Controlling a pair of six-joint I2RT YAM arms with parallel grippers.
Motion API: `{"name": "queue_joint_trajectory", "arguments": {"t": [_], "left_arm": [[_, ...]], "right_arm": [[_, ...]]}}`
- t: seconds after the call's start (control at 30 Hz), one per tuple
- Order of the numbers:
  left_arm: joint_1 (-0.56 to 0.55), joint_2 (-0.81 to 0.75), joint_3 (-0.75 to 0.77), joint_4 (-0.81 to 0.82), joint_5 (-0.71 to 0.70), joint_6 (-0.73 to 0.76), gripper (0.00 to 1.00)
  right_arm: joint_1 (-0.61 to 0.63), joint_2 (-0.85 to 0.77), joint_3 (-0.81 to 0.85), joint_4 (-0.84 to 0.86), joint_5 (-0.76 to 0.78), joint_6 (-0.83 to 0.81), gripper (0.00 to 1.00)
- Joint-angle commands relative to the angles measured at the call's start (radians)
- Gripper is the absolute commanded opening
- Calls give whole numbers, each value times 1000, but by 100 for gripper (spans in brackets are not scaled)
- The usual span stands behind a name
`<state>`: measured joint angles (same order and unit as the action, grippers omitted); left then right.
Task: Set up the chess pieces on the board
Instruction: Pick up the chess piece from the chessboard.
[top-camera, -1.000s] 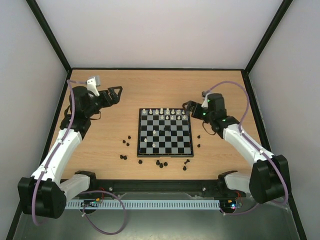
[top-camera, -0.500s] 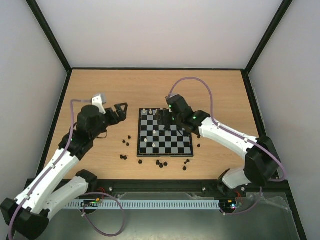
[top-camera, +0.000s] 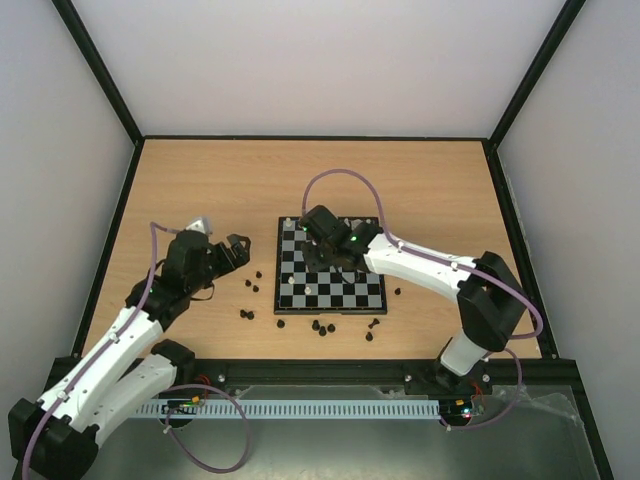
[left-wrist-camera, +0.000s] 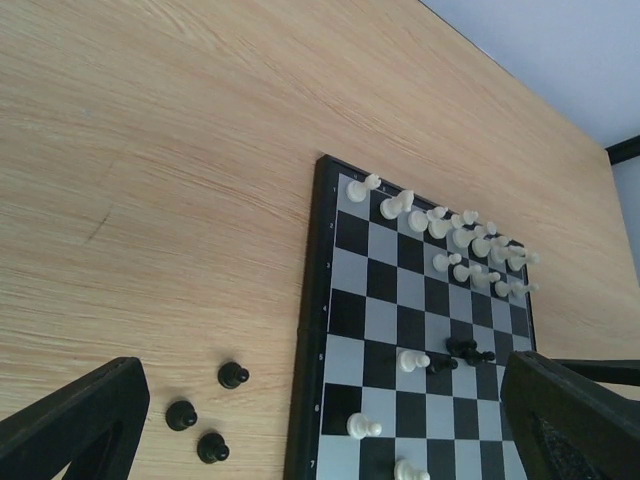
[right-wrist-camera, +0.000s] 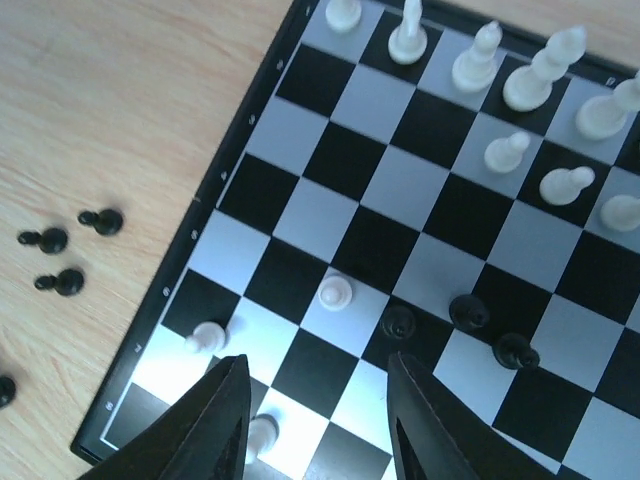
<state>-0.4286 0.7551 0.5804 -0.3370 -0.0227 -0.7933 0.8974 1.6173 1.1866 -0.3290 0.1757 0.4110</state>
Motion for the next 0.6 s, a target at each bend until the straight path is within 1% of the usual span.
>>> {"name": "queue_joint_trajectory", "arguments": {"t": [0.0, 0.1, 0.17, 0.4, 0.57], "left_arm": [[-22, -45, 12, -57, 24, 11, 100], [-60, -174, -102, 23, 40, 5, 99], [-68, -233, -167, 51, 60, -14, 100], [-76, -243, -187, 25, 50, -26, 99], [-81, -244, -169, 3, 40, -12, 100]], "right_arm": [[26, 38, 39, -104, -4, -21, 37], [49, 78, 69, -126, 16, -21, 31], [52, 106, 83, -135, 33, -18, 25], [53, 196, 119, -127, 28, -13, 25], [54, 240, 154, -140, 71, -10, 25]]}}
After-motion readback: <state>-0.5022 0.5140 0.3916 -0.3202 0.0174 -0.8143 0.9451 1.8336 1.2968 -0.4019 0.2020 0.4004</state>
